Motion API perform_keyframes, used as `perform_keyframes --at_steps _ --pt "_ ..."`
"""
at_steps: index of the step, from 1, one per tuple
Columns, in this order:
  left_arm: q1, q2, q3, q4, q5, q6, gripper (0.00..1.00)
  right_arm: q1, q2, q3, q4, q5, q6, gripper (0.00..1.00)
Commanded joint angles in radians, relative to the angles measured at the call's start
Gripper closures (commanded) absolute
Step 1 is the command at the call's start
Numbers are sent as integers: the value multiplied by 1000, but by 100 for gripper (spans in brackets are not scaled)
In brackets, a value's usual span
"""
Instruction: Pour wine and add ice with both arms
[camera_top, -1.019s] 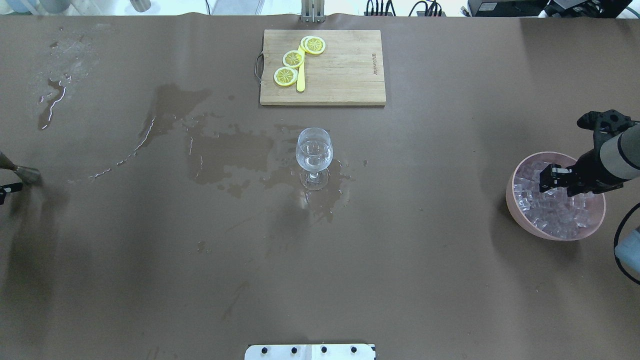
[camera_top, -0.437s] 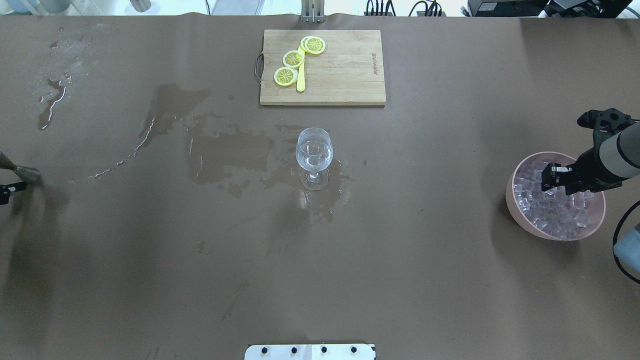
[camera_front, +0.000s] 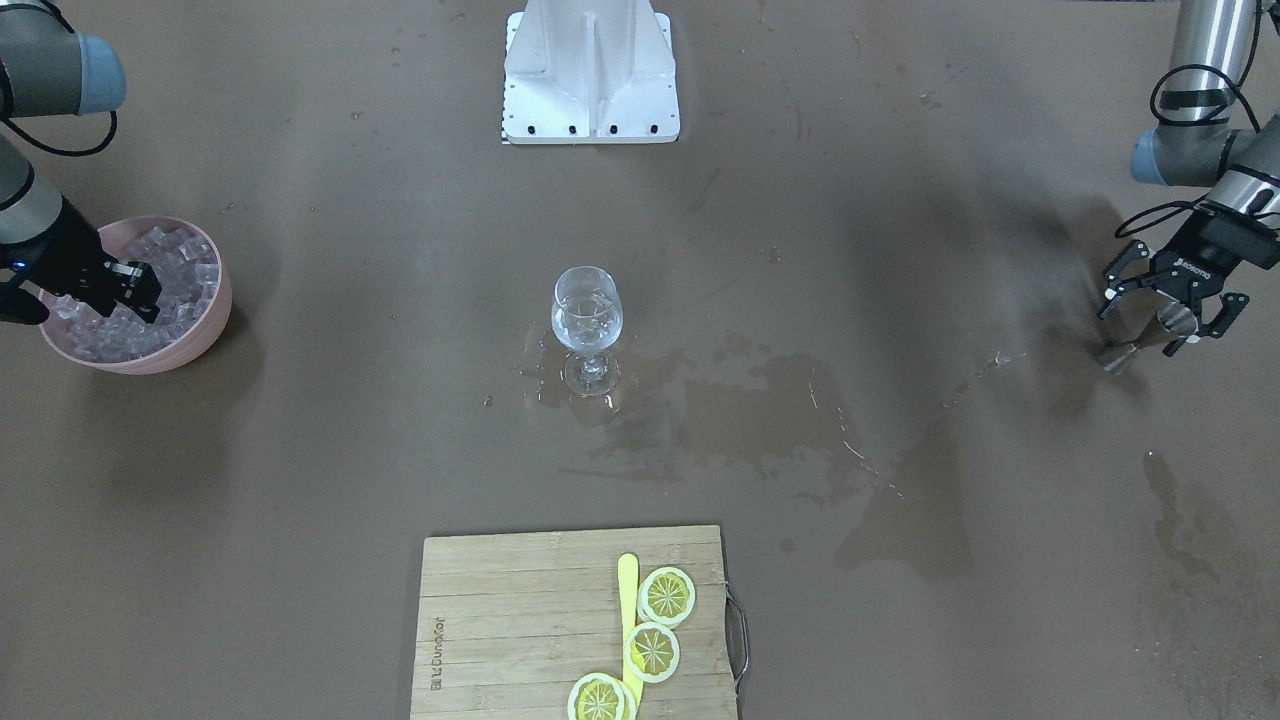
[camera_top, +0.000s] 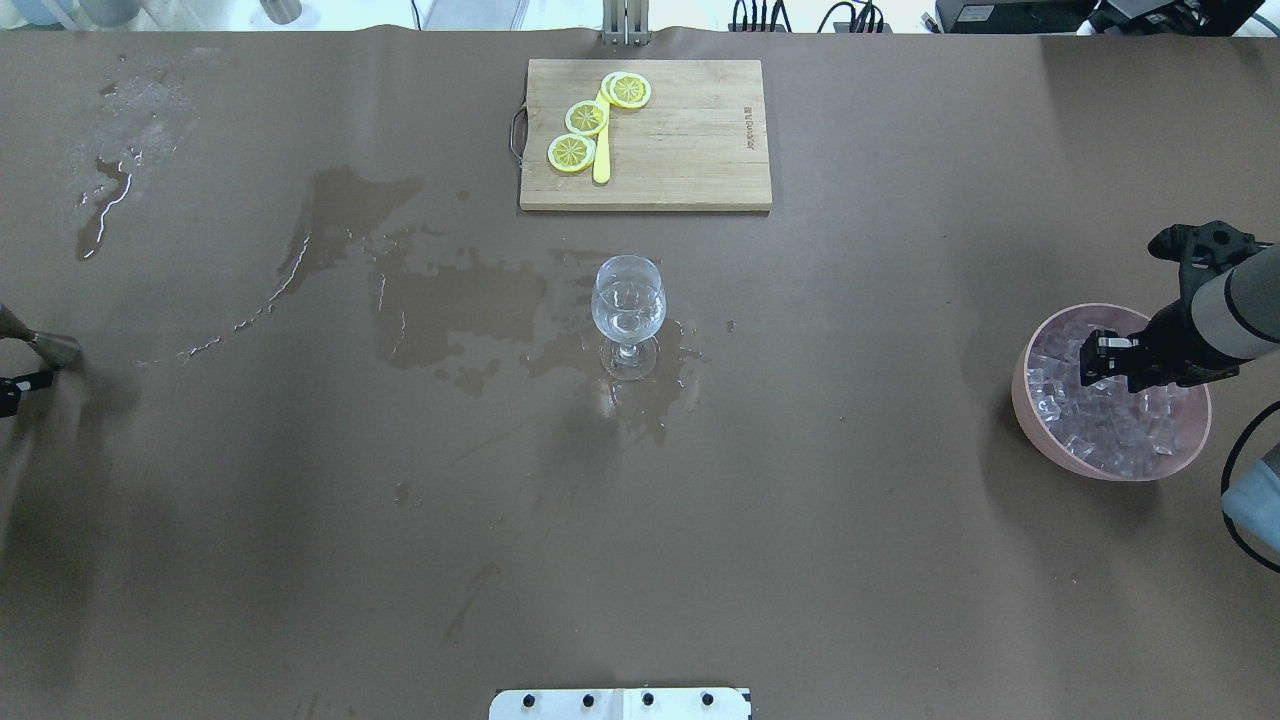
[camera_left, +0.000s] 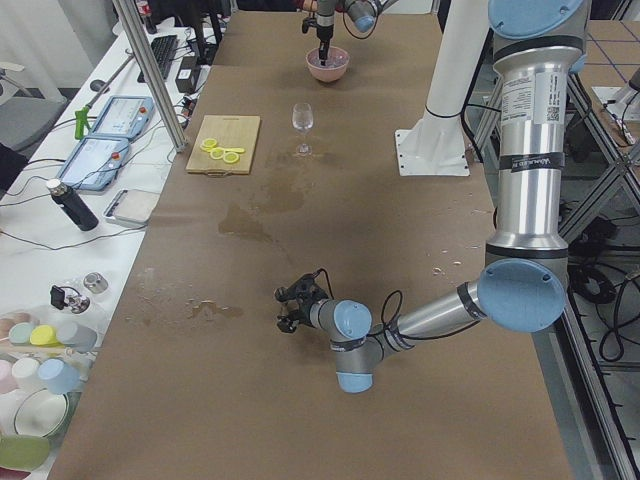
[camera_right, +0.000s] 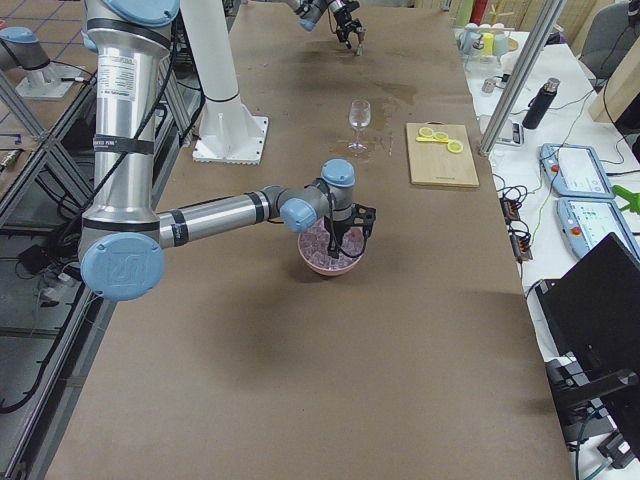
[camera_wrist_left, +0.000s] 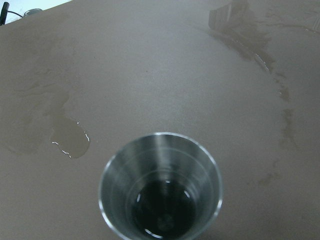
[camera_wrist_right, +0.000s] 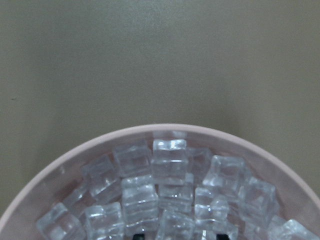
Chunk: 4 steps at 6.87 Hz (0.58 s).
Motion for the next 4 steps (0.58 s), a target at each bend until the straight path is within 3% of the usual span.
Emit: perform_keyframes --at_steps 1,2,4 --pt "2 -7 3 -30 22 -23 5 3 -1 -2 0 -4 0 58" --pt "2 -11 5 -49 57 -30 5 3 -1 -2 0 -4 0 66" --pt "2 -16 8 -51 77 -31 5 -8 10 0 2 -18 0 72"
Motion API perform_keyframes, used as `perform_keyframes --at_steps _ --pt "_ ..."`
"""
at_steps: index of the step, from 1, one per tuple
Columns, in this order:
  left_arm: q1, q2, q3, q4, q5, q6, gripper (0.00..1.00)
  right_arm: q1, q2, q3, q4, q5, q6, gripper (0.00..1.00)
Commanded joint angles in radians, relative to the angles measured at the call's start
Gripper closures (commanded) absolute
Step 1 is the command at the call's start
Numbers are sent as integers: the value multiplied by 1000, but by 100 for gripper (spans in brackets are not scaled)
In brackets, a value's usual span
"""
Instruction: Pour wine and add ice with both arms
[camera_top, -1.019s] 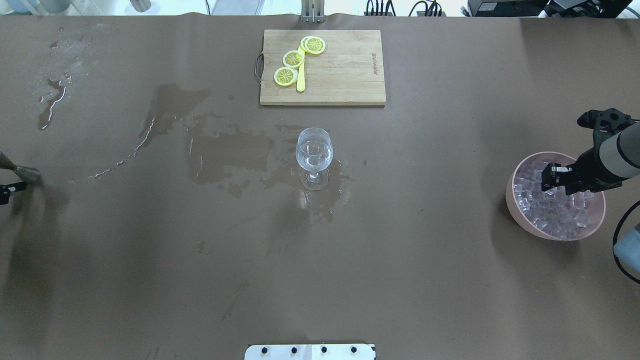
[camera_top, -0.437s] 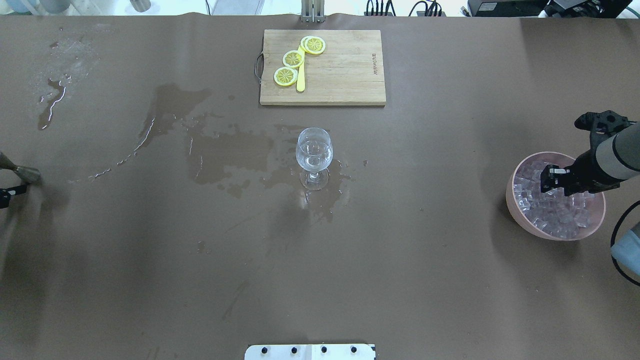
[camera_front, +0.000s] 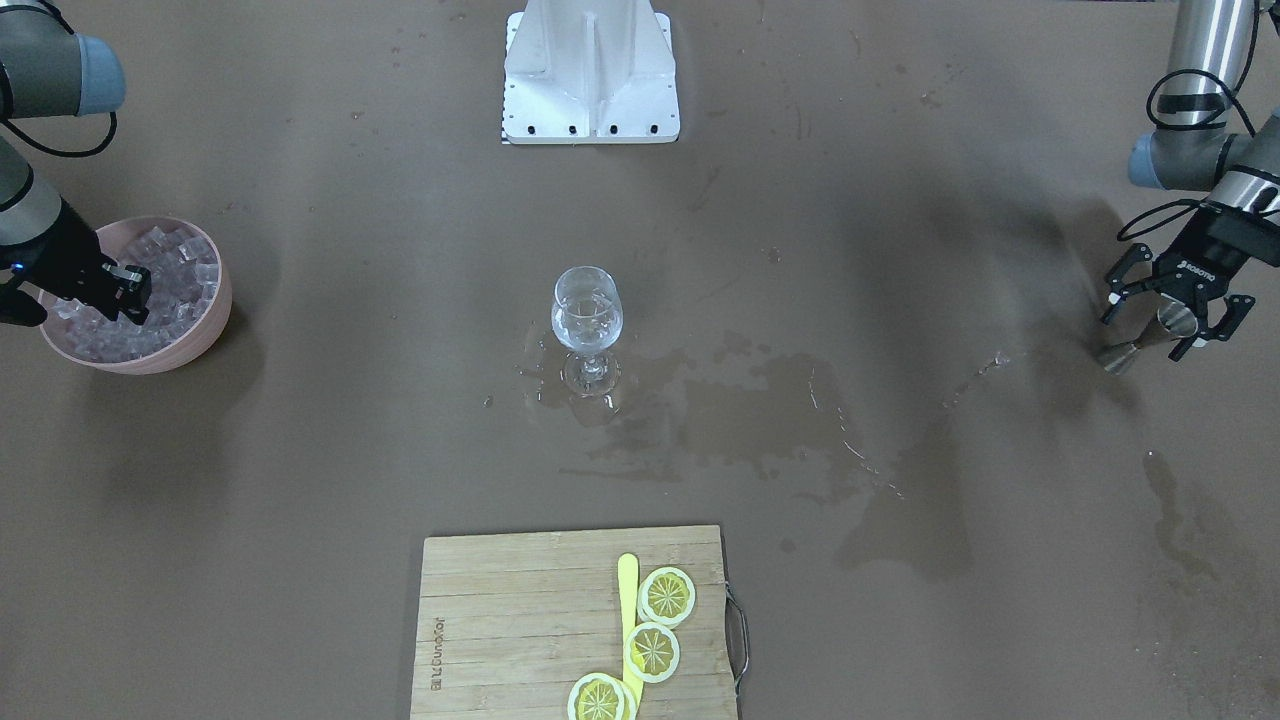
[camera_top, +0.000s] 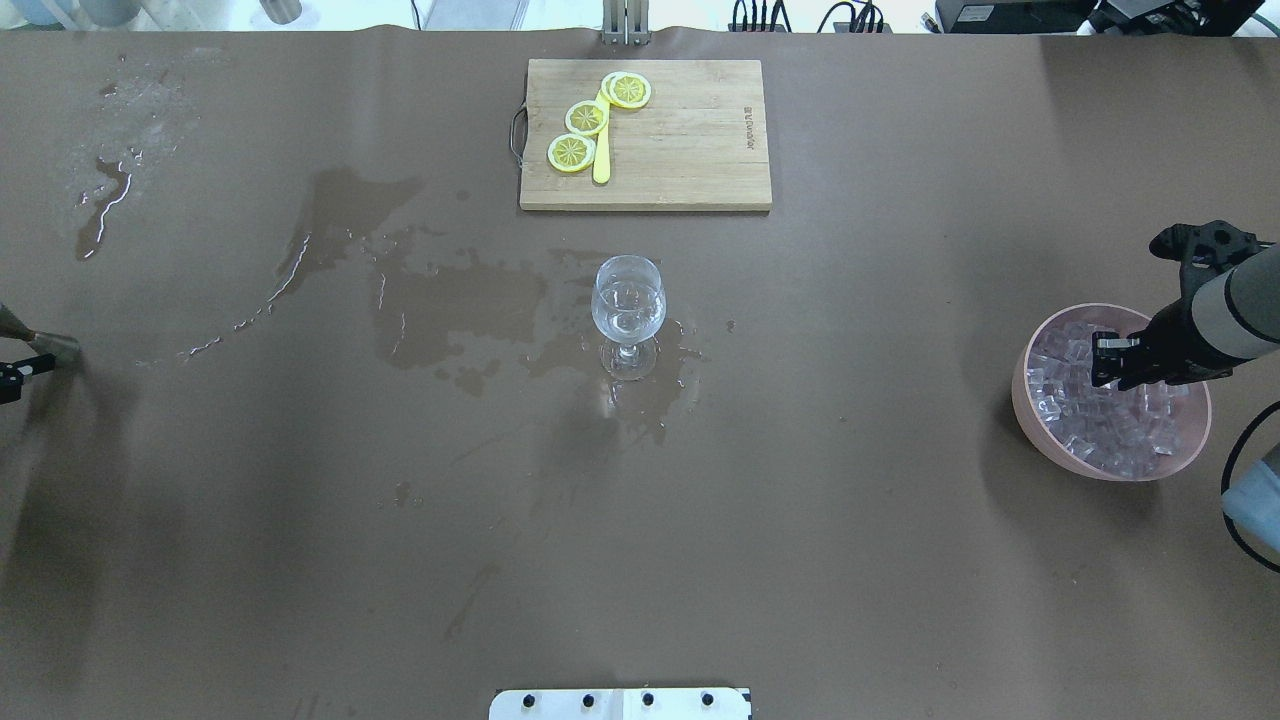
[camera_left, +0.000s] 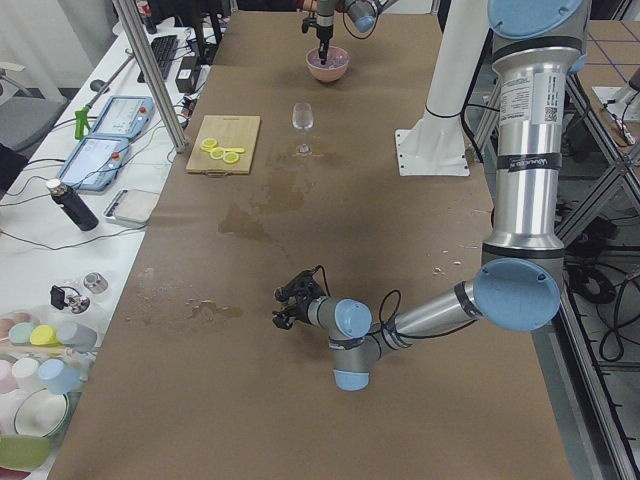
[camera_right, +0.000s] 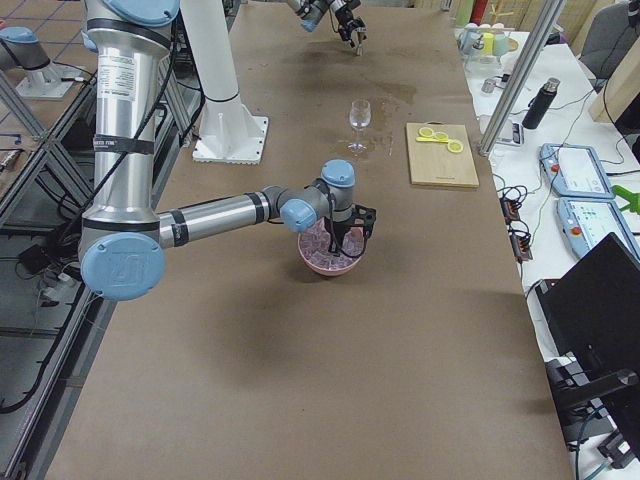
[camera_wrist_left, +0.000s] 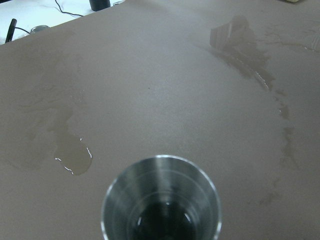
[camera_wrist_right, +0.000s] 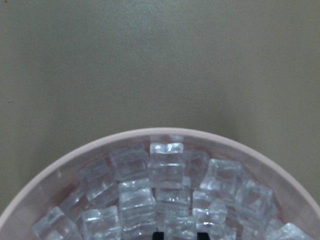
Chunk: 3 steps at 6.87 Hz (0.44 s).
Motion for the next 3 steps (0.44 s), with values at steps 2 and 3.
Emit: perform_keyframes --at_steps 2,3 --pt "8 -11 28 -4 34 -2 5 -10 17 1 1 -9 2 69" --pt "11 -11 31 -5 34 -18 5 -7 17 1 1 -9 2 73"
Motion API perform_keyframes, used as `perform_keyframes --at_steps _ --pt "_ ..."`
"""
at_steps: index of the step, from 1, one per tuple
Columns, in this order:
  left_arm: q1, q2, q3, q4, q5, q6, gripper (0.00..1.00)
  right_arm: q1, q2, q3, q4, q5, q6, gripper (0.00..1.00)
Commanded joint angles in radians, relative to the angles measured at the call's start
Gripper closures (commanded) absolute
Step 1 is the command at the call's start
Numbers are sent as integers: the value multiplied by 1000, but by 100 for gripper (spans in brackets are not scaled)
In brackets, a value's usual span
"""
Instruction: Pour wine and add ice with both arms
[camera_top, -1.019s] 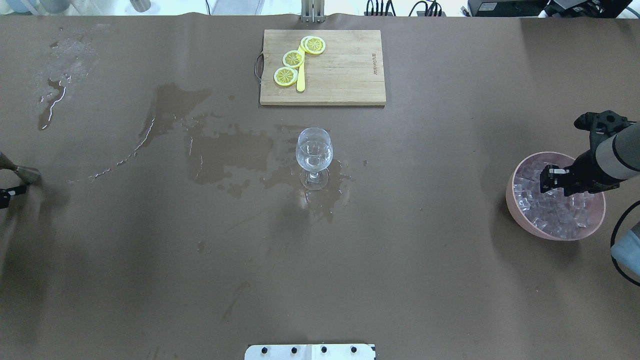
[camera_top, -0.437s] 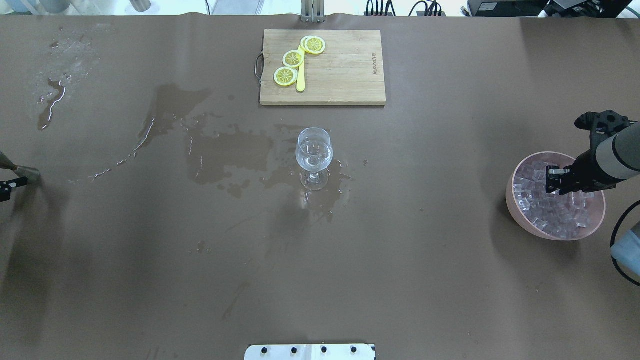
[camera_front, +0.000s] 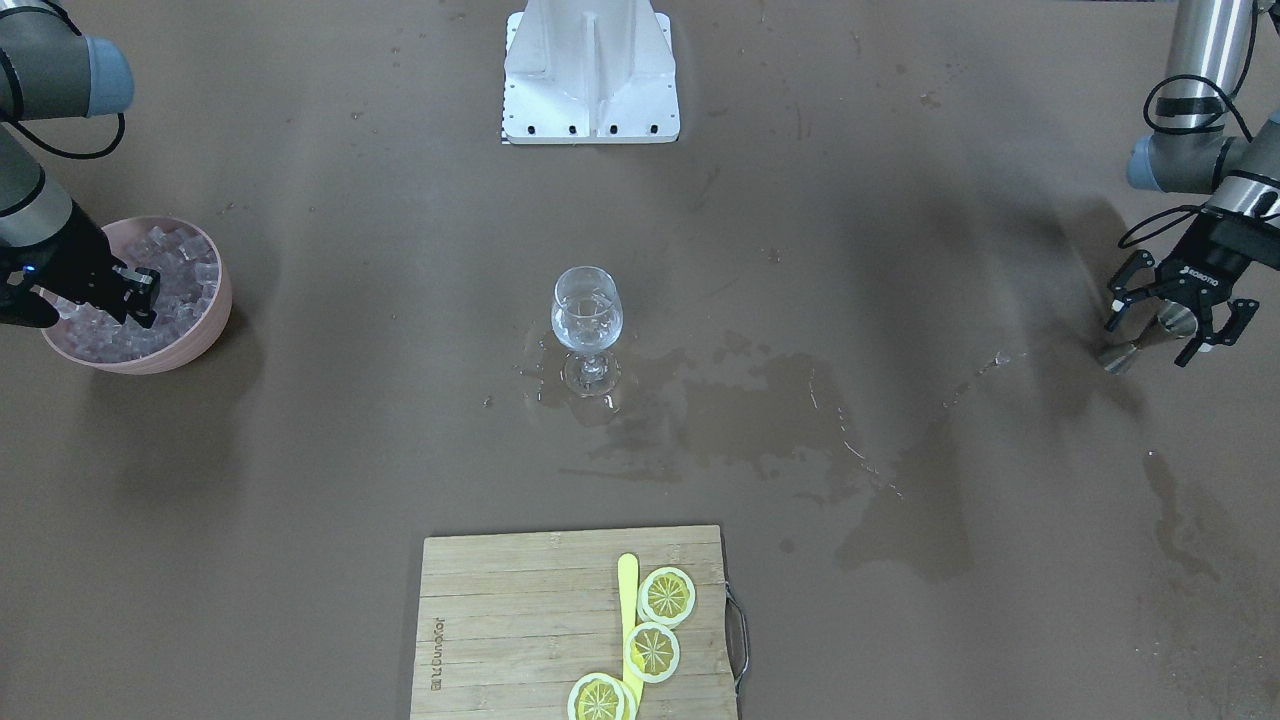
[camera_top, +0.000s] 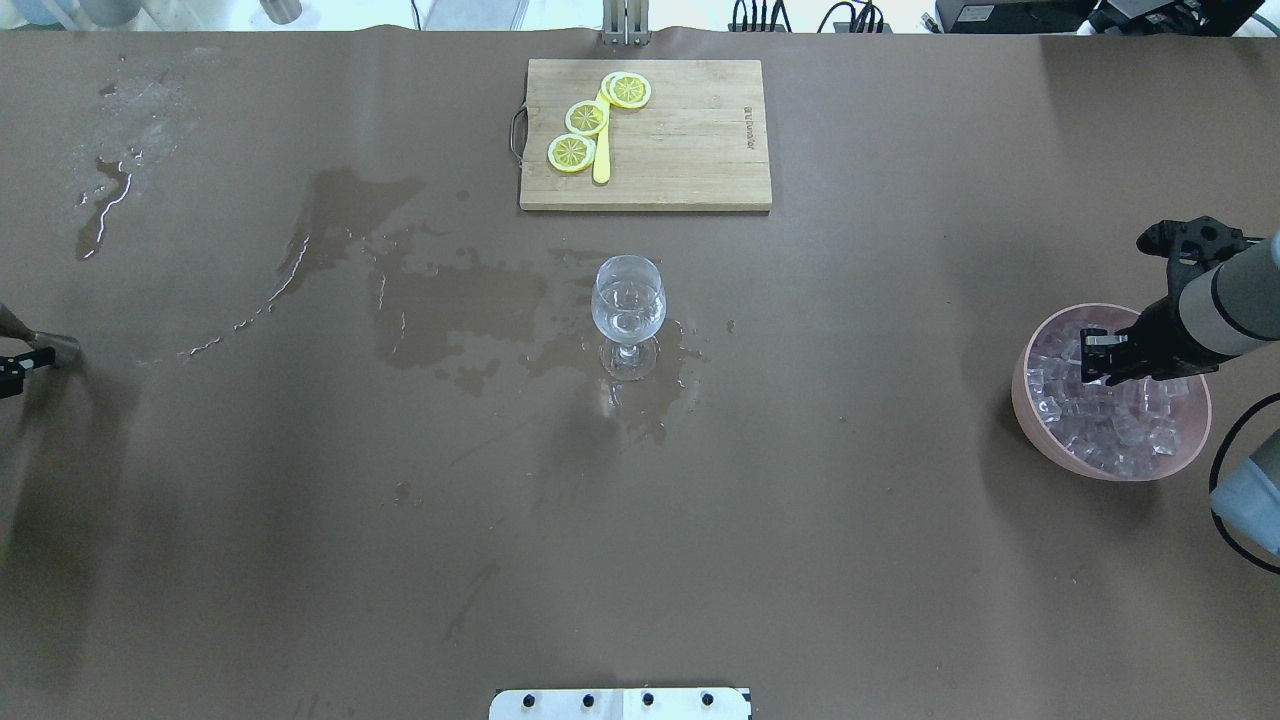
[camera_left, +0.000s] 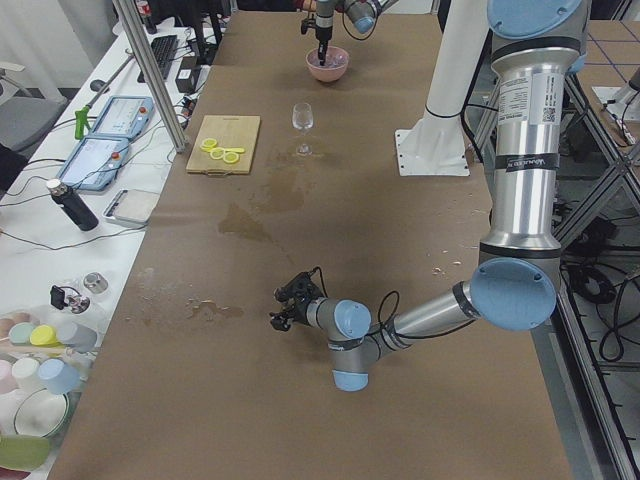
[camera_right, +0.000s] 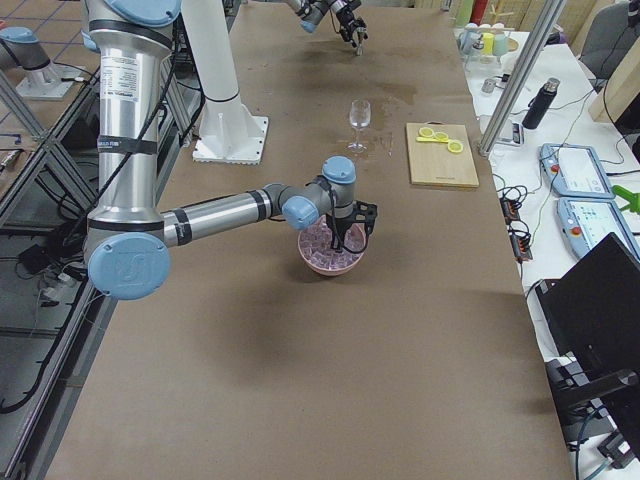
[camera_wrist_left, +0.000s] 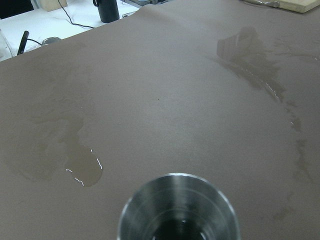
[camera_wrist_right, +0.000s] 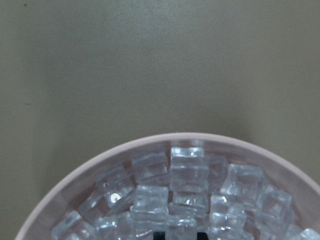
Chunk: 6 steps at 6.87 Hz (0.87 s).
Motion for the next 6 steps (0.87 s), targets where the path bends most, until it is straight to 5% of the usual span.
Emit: perform_keyframes --at_steps 1,6 --pt "11 -1 7 -1 16 -15 5 6 1 6 -1 2 0 75" --pt "33 -6 8 -17 42 -18 18 47 -9 70 -27 16 11 73"
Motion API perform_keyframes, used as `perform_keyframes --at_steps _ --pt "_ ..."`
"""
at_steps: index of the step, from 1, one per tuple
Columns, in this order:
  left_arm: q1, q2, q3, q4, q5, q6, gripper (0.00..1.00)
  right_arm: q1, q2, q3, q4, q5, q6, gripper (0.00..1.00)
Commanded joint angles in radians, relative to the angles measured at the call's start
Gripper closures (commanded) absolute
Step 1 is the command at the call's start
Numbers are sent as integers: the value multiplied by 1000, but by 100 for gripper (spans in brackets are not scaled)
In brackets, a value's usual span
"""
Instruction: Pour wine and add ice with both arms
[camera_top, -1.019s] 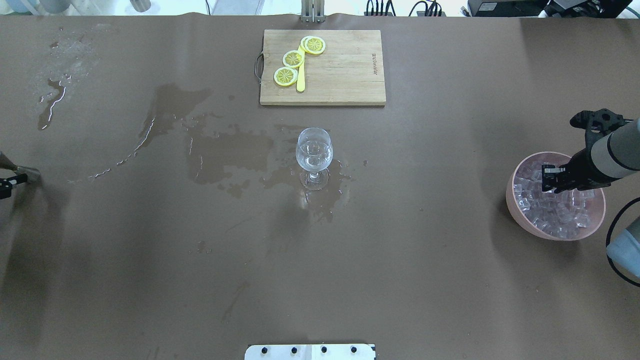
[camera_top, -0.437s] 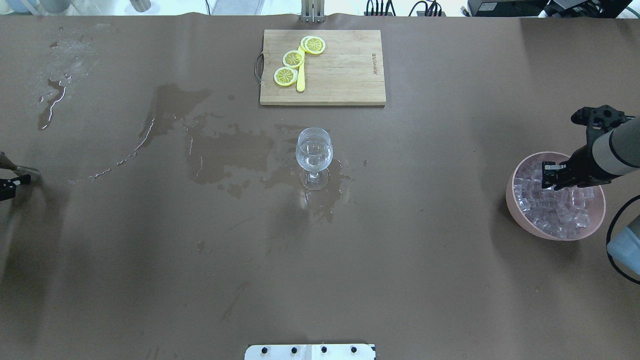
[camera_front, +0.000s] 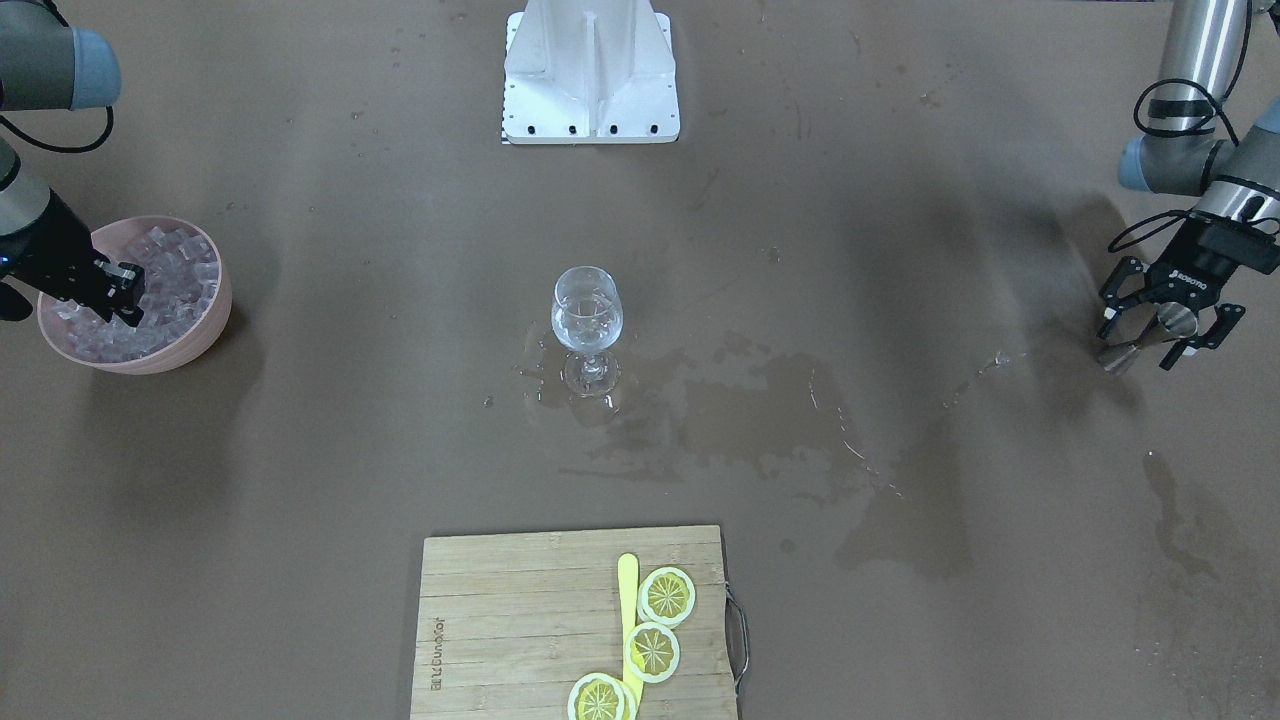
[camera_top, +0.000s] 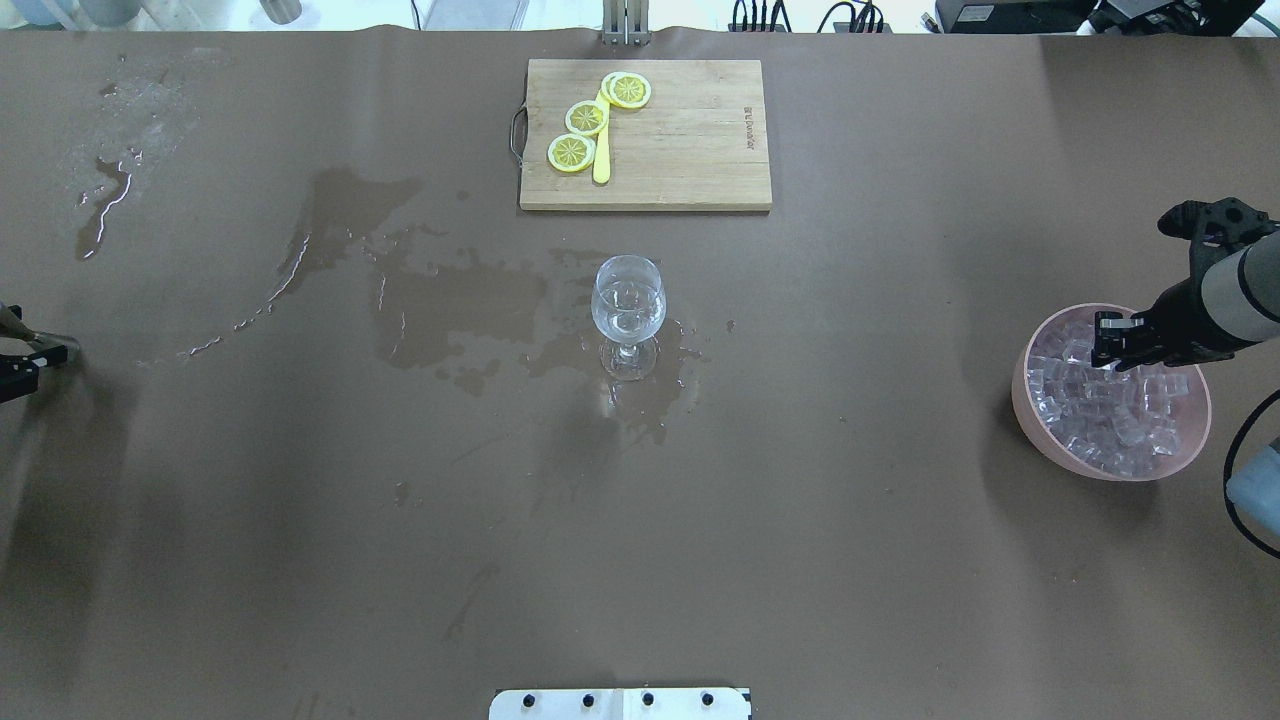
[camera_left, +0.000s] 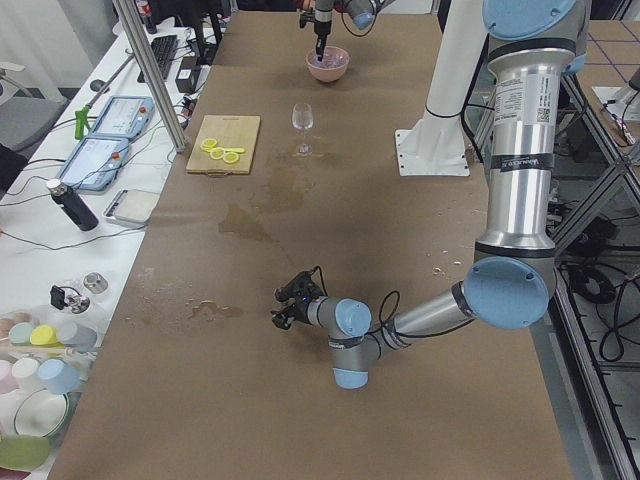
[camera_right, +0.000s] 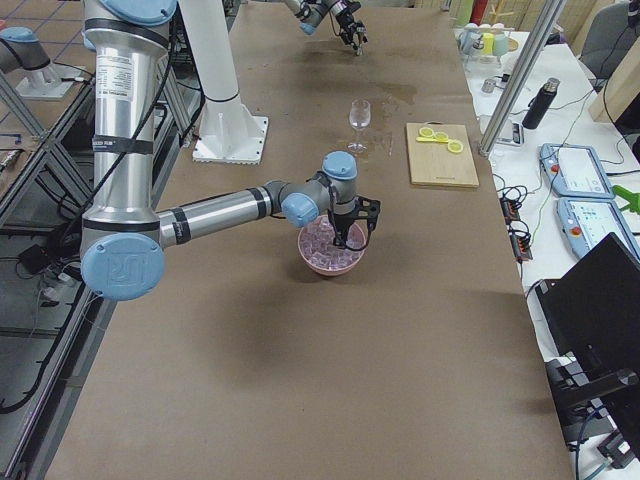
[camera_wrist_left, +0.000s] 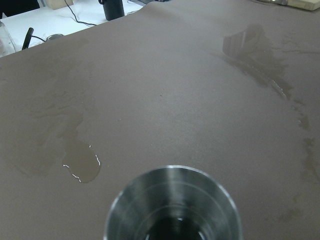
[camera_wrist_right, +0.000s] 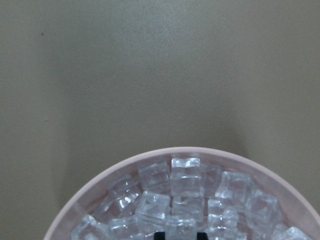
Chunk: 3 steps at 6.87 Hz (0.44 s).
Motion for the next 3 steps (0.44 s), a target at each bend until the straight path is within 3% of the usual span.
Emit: perform_keyframes --at_steps 1,3 --pt "0 0 4 -6 0 0 19 6 1 107 -126 -1 4 72" --pt "0 0 15 -26 2 0 25 8 -2 129 -156 -17 -6 72"
